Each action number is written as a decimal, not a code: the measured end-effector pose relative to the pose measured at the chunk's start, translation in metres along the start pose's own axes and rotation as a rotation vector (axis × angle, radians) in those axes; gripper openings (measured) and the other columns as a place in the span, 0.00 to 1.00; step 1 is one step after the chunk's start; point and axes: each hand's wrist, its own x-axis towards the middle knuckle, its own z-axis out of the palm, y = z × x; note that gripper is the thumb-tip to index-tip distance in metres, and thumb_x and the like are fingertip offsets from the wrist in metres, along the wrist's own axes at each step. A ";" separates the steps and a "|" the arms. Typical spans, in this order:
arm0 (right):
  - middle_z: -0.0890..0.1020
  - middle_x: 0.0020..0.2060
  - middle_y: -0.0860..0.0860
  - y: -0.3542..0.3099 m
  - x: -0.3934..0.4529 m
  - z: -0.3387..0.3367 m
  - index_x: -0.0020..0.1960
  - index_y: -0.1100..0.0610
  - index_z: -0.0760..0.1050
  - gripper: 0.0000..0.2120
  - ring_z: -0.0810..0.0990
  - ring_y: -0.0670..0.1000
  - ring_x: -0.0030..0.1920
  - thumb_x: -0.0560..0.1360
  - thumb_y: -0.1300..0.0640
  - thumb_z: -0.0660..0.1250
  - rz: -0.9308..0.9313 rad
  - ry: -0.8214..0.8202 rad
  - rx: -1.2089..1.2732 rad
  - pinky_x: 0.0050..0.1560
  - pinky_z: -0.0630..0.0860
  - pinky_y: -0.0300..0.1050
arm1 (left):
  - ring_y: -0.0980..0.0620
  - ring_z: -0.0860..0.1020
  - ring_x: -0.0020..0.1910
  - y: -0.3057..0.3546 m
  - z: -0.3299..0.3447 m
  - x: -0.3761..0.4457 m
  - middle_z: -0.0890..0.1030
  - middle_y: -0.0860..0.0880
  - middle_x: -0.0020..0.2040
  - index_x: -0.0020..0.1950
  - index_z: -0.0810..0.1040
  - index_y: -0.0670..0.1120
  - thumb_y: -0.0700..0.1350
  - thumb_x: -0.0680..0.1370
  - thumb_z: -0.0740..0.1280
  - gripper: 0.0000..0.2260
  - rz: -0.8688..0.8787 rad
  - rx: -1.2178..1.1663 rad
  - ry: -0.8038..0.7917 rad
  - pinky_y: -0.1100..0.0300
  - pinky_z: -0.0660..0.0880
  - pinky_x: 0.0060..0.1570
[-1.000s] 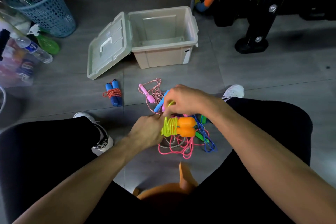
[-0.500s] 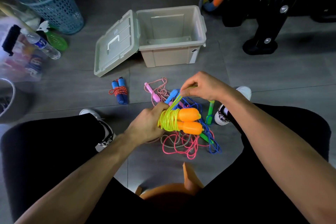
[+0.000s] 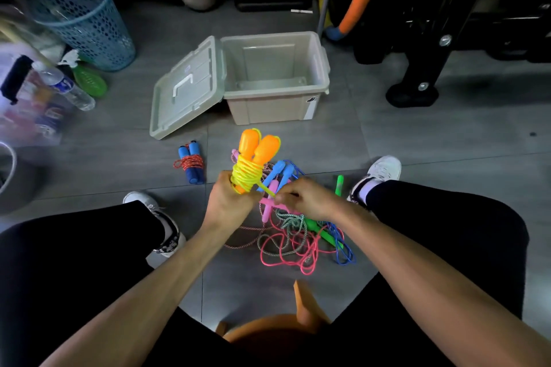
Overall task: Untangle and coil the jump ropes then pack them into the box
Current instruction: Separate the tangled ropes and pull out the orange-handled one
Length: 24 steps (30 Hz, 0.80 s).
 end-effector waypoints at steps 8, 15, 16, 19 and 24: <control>0.78 0.48 0.58 -0.014 0.006 0.022 0.54 0.55 0.79 0.13 0.74 0.57 0.53 0.76 0.62 0.59 -0.108 -0.080 -0.620 0.42 0.66 0.49 | 0.43 0.74 0.46 -0.021 0.008 0.002 0.71 0.42 0.48 0.52 0.62 0.41 0.39 0.72 0.64 0.13 -0.127 0.299 -0.018 0.55 0.67 0.37; 0.75 0.37 0.51 -0.036 0.004 0.005 0.45 0.57 0.81 0.11 0.79 0.56 0.42 0.78 0.51 0.65 -0.111 0.057 -0.629 0.35 0.66 0.45 | 0.40 0.73 0.57 -0.020 0.029 -0.008 0.71 0.40 0.57 0.61 0.65 0.39 0.44 0.74 0.69 0.20 -0.038 0.817 -0.085 0.51 0.71 0.53; 0.73 0.33 0.49 -0.036 0.004 -0.001 0.41 0.59 0.80 0.13 0.77 0.55 0.39 0.77 0.50 0.67 -0.072 0.116 -0.506 0.35 0.65 0.44 | 0.41 0.73 0.57 -0.019 0.031 -0.007 0.72 0.40 0.57 0.61 0.66 0.39 0.44 0.75 0.69 0.20 0.024 0.846 -0.087 0.51 0.71 0.52; 0.77 0.27 0.49 -0.032 0.003 -0.015 0.38 0.59 0.82 0.11 0.76 0.51 0.31 0.71 0.50 0.75 0.015 0.342 -0.127 0.33 0.69 0.44 | 0.42 0.74 0.54 -0.017 0.035 -0.003 0.73 0.41 0.56 0.66 0.64 0.39 0.40 0.73 0.68 0.25 0.184 0.769 -0.065 0.51 0.74 0.51; 0.80 0.24 0.50 -0.035 -0.002 -0.022 0.41 0.58 0.82 0.07 0.78 0.47 0.24 0.69 0.55 0.77 0.021 0.498 0.354 0.29 0.74 0.40 | 0.45 0.71 0.50 0.003 0.032 -0.009 0.71 0.44 0.52 0.70 0.61 0.42 0.48 0.72 0.62 0.28 0.330 0.447 -0.090 0.50 0.72 0.48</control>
